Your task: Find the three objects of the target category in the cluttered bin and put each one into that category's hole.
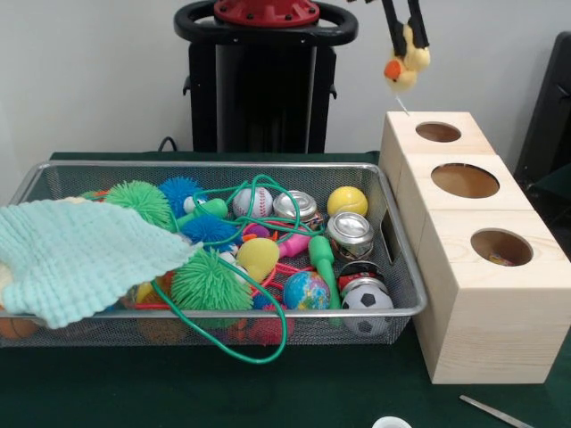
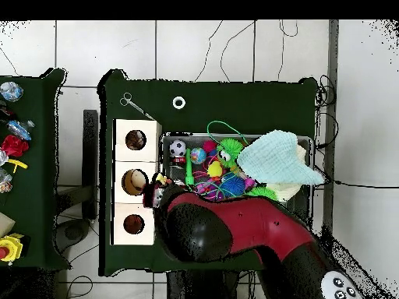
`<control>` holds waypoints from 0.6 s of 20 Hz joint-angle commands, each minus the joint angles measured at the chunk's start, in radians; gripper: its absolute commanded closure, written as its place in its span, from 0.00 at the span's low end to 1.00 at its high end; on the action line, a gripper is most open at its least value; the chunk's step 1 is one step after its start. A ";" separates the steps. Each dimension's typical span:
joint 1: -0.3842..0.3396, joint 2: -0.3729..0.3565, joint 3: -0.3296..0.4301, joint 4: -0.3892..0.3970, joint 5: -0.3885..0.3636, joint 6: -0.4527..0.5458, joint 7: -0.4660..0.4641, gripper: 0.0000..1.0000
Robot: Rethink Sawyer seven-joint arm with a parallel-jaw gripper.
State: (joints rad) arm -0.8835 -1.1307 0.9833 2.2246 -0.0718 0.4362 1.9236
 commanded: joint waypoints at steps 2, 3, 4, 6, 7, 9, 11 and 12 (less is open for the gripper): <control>0.113 -0.041 -0.164 0.067 -0.078 0.125 0.118 1.00; 0.143 -0.028 -0.201 0.056 -0.105 0.119 0.139 1.00; 0.172 -0.014 -0.239 0.045 -0.131 0.114 0.160 1.00; 0.228 0.010 -0.307 0.022 -0.170 0.110 0.195 1.00; 0.254 0.021 -0.336 0.011 -0.183 0.106 0.209 1.00; 0.303 0.036 -0.390 -0.001 -0.194 0.092 0.236 1.00; 0.341 0.041 -0.429 -0.001 -0.185 0.084 0.252 1.00; 0.357 0.041 -0.447 0.001 -0.178 0.080 0.257 1.00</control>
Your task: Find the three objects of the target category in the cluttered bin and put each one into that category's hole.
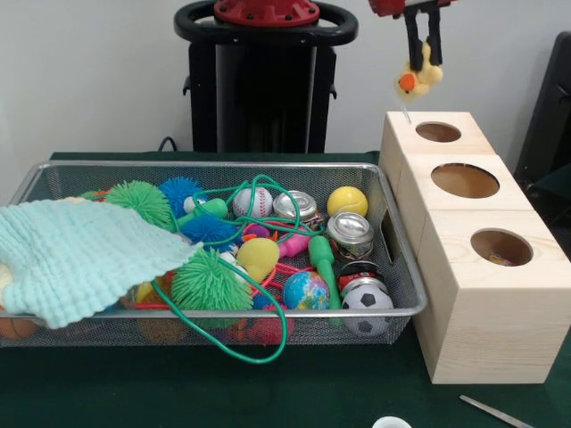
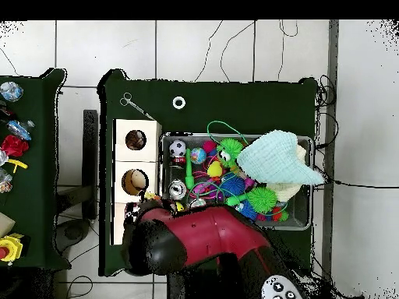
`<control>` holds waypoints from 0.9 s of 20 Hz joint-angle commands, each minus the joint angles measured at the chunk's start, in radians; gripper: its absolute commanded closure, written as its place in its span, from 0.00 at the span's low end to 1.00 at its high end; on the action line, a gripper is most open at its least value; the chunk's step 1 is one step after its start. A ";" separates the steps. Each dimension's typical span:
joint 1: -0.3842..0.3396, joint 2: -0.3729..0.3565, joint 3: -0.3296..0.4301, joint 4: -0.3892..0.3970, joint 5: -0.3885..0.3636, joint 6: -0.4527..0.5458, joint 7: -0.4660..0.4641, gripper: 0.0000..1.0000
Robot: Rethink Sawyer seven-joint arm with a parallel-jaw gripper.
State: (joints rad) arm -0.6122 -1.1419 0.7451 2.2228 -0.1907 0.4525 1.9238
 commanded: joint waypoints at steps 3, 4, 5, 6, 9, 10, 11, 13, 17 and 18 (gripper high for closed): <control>0.121 0.074 -0.255 0.014 -0.056 0.023 0.243 1.00; 0.132 0.083 -0.271 0.015 -0.058 0.008 0.238 1.00; 0.143 0.095 -0.286 0.014 -0.058 -0.008 0.233 1.00; 0.154 0.101 -0.299 0.015 -0.056 -0.019 0.231 1.00; 0.184 0.113 -0.338 0.024 -0.039 -0.046 0.235 1.00; 0.192 0.116 -0.348 0.025 -0.035 -0.052 0.228 1.00; 0.197 0.122 -0.352 0.028 -0.033 -0.067 0.223 1.00; 0.211 0.149 -0.362 0.015 -0.039 -0.099 0.205 1.00; 0.254 0.219 -0.396 -0.024 -0.032 -0.174 0.202 1.00; 0.268 0.236 -0.405 -0.035 -0.026 -0.189 0.206 1.00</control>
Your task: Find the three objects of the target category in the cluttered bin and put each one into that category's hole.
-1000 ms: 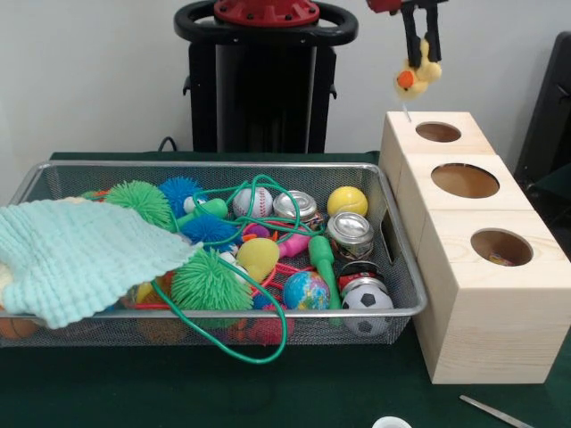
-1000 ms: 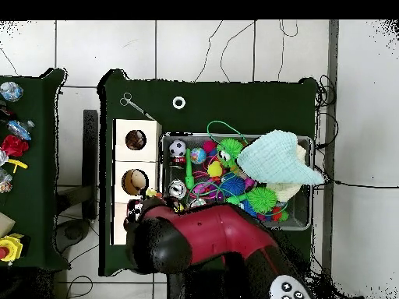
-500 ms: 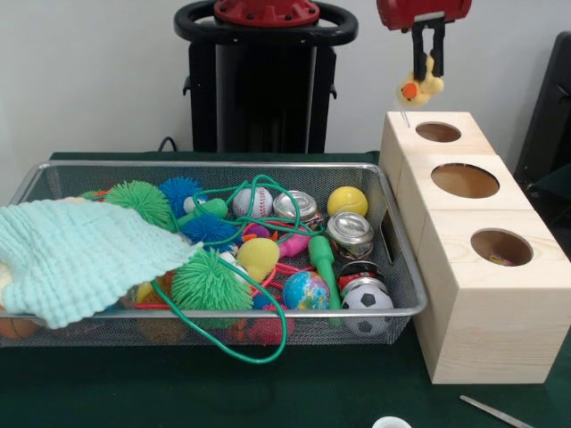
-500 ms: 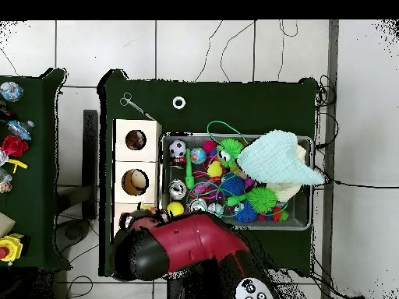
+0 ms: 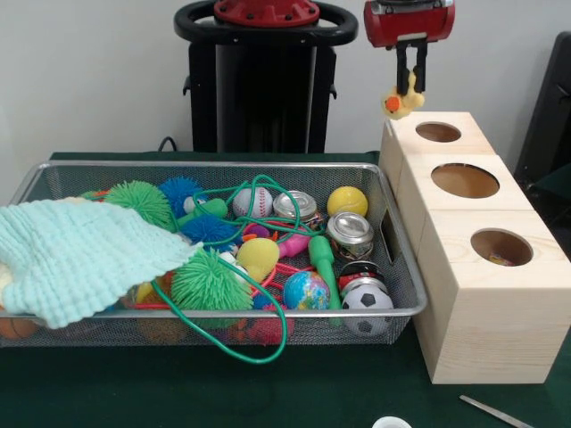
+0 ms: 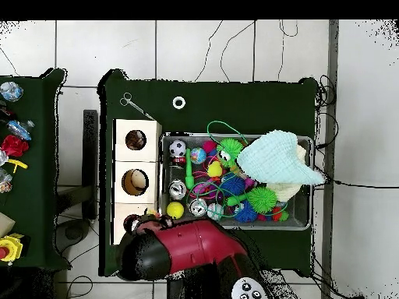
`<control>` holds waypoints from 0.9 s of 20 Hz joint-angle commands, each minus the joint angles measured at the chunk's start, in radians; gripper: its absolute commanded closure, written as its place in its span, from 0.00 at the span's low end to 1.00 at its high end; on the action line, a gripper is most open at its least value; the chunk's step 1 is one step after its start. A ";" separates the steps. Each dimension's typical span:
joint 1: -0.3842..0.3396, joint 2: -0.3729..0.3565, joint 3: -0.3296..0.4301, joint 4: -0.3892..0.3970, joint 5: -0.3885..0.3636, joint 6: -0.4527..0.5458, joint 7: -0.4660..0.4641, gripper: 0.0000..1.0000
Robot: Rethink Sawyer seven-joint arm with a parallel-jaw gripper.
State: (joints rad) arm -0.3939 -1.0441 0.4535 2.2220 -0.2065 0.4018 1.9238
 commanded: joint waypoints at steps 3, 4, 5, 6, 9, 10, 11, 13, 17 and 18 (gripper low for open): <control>0.094 0.161 -0.132 -0.058 0.027 -0.153 0.217 1.00; 0.110 0.160 -0.139 -0.062 0.043 -0.150 0.224 1.00; 0.123 0.157 -0.143 -0.063 0.057 -0.146 0.228 1.00; 0.135 0.154 -0.147 -0.065 0.070 -0.139 0.231 1.00; 0.158 0.144 -0.153 -0.050 0.115 -0.140 0.244 1.00; 0.166 0.134 -0.157 -0.041 0.127 -0.136 0.246 1.00; 0.175 0.120 -0.159 -0.031 0.139 -0.126 0.246 1.00; 0.178 0.075 -0.150 0.001 0.174 -0.100 0.245 1.00; 0.170 0.003 -0.131 0.070 0.243 -0.073 0.245 1.00; 0.168 -0.005 -0.133 0.081 0.252 -0.068 0.239 1.00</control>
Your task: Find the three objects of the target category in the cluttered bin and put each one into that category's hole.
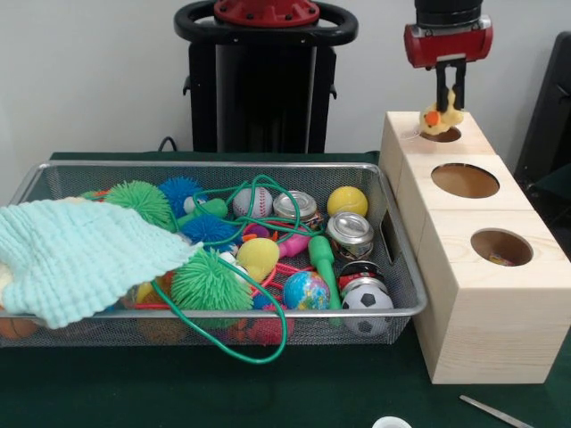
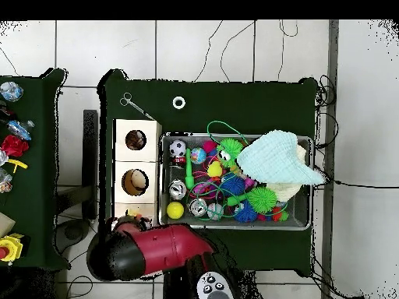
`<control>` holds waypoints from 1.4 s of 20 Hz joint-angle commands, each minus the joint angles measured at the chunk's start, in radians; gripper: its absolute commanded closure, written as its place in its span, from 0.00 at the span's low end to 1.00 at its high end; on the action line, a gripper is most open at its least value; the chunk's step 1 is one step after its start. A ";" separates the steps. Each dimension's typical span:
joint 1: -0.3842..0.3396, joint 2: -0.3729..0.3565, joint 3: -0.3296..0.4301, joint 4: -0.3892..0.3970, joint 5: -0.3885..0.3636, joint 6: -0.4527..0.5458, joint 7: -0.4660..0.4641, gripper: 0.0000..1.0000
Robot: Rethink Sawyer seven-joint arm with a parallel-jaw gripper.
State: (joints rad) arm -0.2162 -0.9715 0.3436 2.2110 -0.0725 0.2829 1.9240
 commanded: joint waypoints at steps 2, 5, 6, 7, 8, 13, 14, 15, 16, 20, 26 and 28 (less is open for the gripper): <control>-0.019 -0.075 -0.024 0.110 0.128 0.037 0.224 1.00; -0.023 -0.050 -0.036 0.113 0.122 0.014 0.199 1.00; -0.026 -0.041 -0.039 0.112 0.117 0.008 0.189 1.00; -0.032 -0.029 -0.037 0.111 0.113 -0.003 0.178 1.00; -0.040 -0.018 -0.034 0.112 0.109 -0.017 0.171 1.00; -0.064 0.051 -0.029 0.105 0.092 -0.087 0.164 1.00; -0.068 0.057 -0.022 0.109 0.097 -0.096 0.169 1.00; -0.069 0.070 -0.022 0.108 0.097 -0.104 0.171 1.00; -0.062 0.079 -0.027 0.105 0.096 -0.109 0.175 1.00; -0.025 0.126 -0.050 0.089 0.088 -0.148 0.190 1.00; 0.009 0.182 -0.067 0.048 0.089 -0.191 0.181 1.00; 0.009 0.185 -0.059 0.043 0.094 -0.200 0.177 1.00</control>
State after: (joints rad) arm -0.2149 -0.8786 0.3155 2.2731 0.0045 0.1249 1.9239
